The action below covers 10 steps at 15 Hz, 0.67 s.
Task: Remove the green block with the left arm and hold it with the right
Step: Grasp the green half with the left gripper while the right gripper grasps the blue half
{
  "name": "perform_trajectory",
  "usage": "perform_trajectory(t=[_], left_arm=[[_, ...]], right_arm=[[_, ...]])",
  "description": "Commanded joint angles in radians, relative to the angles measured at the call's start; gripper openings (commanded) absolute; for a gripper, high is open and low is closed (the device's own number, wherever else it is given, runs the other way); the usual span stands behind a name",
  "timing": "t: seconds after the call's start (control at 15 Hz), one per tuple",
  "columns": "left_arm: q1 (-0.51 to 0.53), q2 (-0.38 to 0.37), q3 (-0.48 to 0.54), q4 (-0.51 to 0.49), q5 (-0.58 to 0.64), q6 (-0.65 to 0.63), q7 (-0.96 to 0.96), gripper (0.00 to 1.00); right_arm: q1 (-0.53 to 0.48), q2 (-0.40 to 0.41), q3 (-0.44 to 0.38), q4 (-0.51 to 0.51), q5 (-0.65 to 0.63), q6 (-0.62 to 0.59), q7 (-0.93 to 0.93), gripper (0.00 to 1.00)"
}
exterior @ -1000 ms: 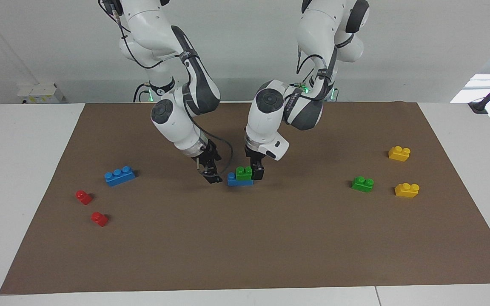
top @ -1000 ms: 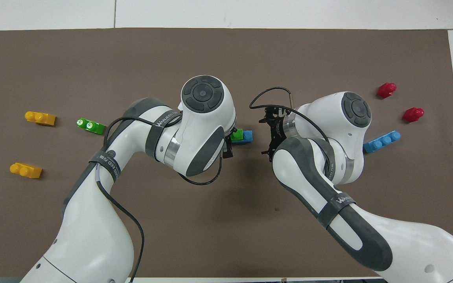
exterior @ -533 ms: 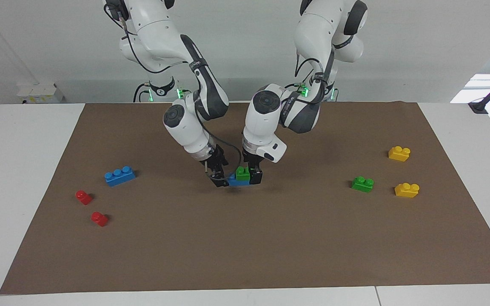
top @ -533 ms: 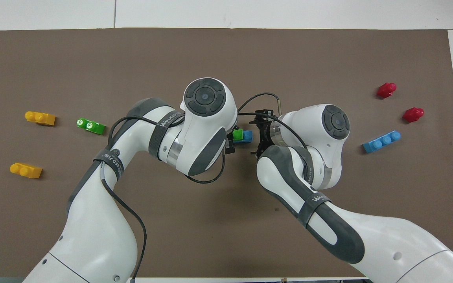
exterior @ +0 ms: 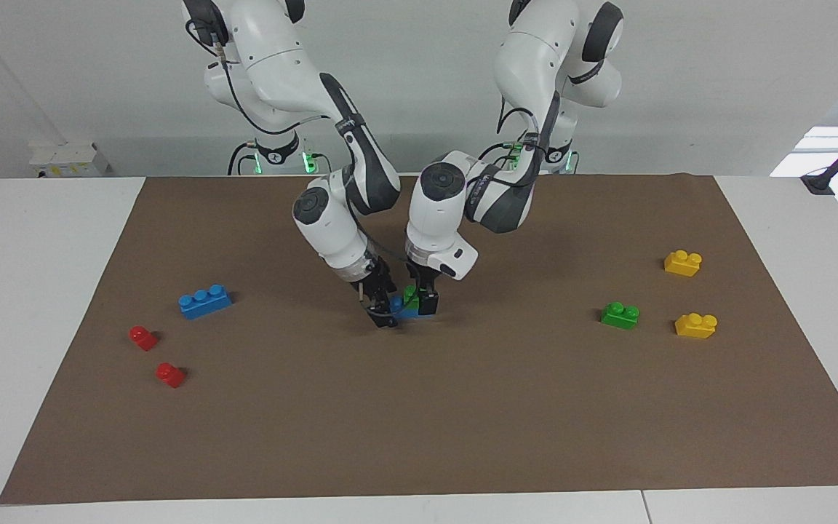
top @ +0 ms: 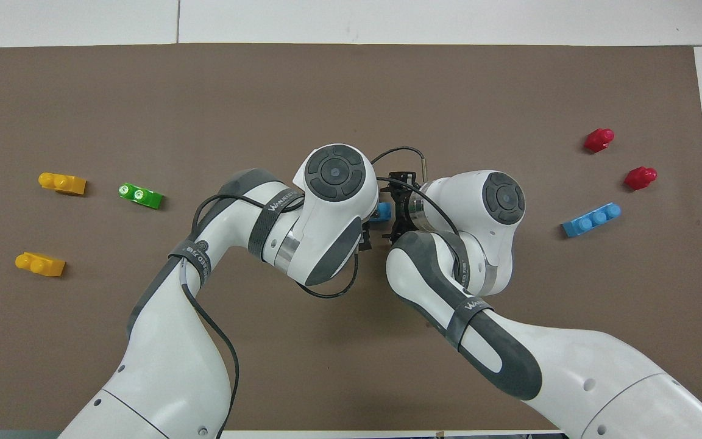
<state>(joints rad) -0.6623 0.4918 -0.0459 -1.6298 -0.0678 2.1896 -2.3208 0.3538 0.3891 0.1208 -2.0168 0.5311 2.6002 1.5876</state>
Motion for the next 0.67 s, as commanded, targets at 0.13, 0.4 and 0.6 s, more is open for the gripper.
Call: perform_trajectory(t=[0.13, 0.4, 0.6], left_arm=[[-0.025, -0.022, 0.017, -0.042, 0.023, 0.029, -0.017, 0.42], [-0.023, -0.022, 0.017, -0.035, 0.023, 0.019, -0.014, 0.0], [-0.022, -0.022, 0.015, -0.027, 0.022, 0.029, -0.018, 0.0]], right_arm=[[0.002, 0.004, -0.001, 0.007, 0.035, 0.017, -0.005, 0.73], [-0.009, 0.005, -0.001, 0.009, 0.036, 0.017, -0.006, 0.34], [-0.01, 0.005, -0.001, 0.01, 0.035, 0.018, -0.014, 0.0]])
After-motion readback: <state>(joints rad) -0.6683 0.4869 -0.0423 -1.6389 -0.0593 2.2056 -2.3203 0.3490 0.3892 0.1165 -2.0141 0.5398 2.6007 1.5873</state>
